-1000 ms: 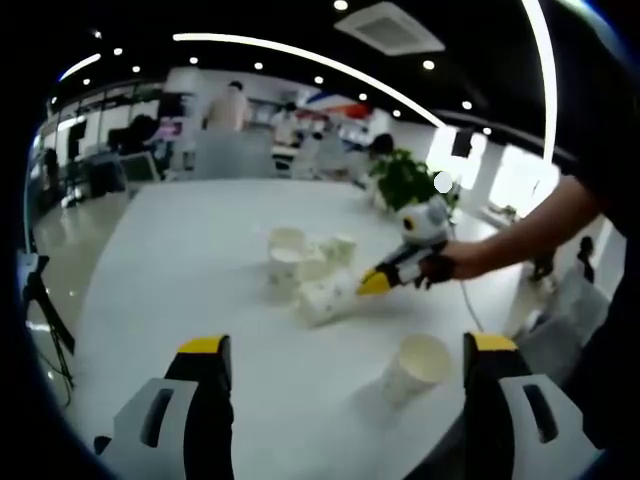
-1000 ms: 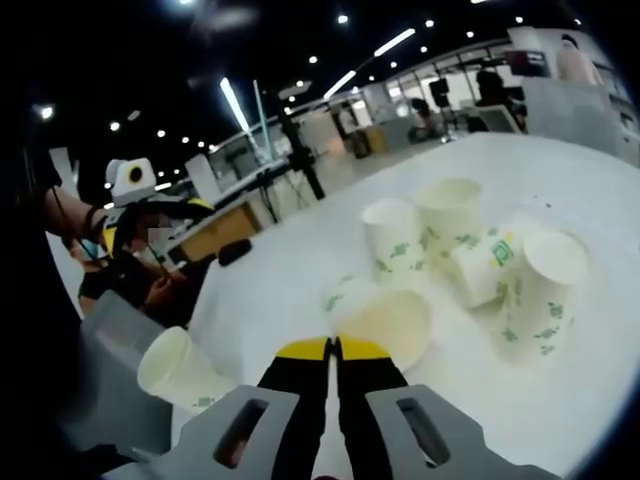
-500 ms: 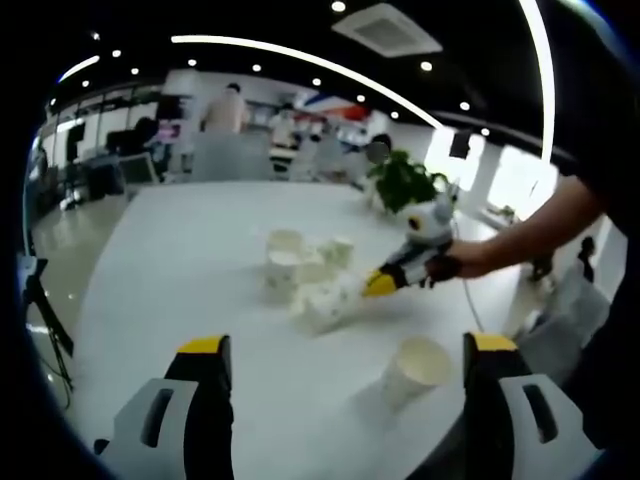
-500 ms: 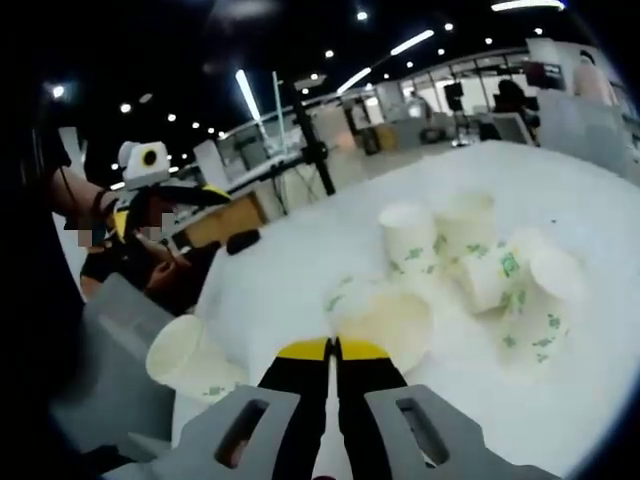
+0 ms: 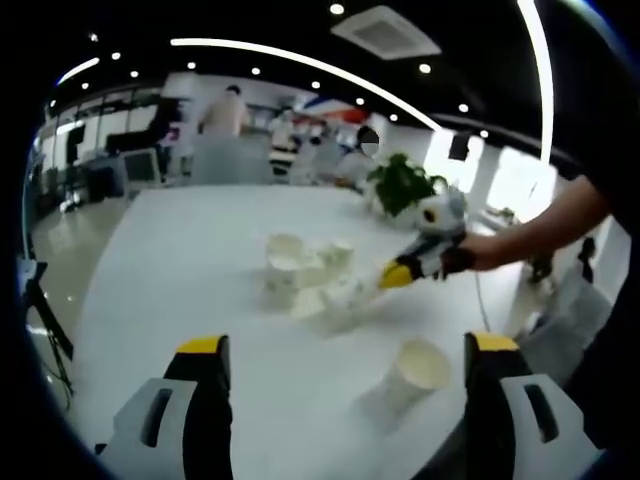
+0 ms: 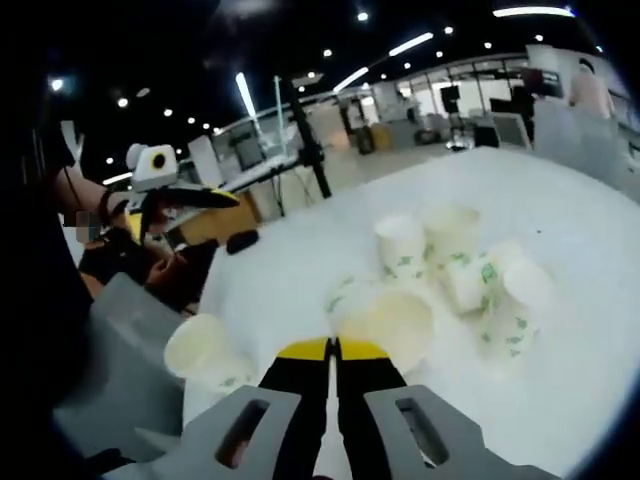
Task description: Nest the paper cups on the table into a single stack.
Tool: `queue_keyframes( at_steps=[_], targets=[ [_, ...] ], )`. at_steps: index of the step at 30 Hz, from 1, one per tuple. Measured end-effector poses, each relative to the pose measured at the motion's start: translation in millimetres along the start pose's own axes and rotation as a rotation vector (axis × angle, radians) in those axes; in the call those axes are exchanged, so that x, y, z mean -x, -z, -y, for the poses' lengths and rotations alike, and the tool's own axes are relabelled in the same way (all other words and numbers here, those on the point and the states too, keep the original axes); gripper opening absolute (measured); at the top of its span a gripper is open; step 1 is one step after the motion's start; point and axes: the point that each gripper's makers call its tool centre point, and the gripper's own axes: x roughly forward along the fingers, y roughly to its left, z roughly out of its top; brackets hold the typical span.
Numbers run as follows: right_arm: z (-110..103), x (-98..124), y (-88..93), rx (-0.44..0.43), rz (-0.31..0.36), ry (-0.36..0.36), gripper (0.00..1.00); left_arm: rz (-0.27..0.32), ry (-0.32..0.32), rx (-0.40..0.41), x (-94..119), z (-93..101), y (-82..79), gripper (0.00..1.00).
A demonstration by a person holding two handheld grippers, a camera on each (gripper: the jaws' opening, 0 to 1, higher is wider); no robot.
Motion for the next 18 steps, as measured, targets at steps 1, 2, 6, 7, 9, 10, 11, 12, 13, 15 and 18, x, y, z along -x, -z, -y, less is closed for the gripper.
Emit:
queue_keyframes(
  at_steps=[1,2,6,7,9,10,11,12,13,15,18],
  targets=[
    [-1.4,2.0,-0.4,0.008,-0.007,0.000,0.00,0.002,0.001,-0.001,-0.6,0.2,-0.7,0.97],
    [-2.5,3.9,-0.5,0.015,-0.014,0.001,0.00,0.003,0.003,-0.004,-1.0,0.3,-0.9,0.97],
    [-6.2,12.8,-4.3,0.042,-0.027,0.001,0.00,0.014,0.006,0.003,-4.2,0.6,-3.0,0.98],
    [-7.1,14.5,-5.0,0.048,-0.031,0.001,0.00,0.023,0.007,0.011,-4.7,0.9,-4.6,0.98],
    [-9.2,20.2,-7.9,0.062,-0.037,0.006,0.00,0.029,0.010,0.010,-5.1,1.7,-5.9,0.98],
    [-9.7,21.9,-8.8,0.064,-0.038,0.007,0.00,0.027,0.013,0.007,-5.7,2.2,-5.9,0.98],
    [-10.3,23.9,-10.0,0.070,-0.038,0.010,0.00,0.027,0.018,0.006,-6.3,2.9,-6.2,0.97],
    [-10.8,25.4,-10.8,0.075,-0.039,0.013,0.00,0.027,0.019,0.006,-6.8,3.1,-6.5,0.98],
    [-11.9,27.4,-12.2,0.078,-0.039,0.014,0.00,0.028,0.020,0.005,-7.1,3.1,-6.9,0.98],
    [-14.2,30.2,-14.3,0.082,-0.039,0.018,0.00,0.037,0.022,0.010,-7.4,2.7,-8.5,0.97],
    [-19.0,34.6,-18.0,0.092,-0.041,0.021,0.00,0.041,0.023,0.017,-7.4,0.3,-9.6,0.97]
  ],
)
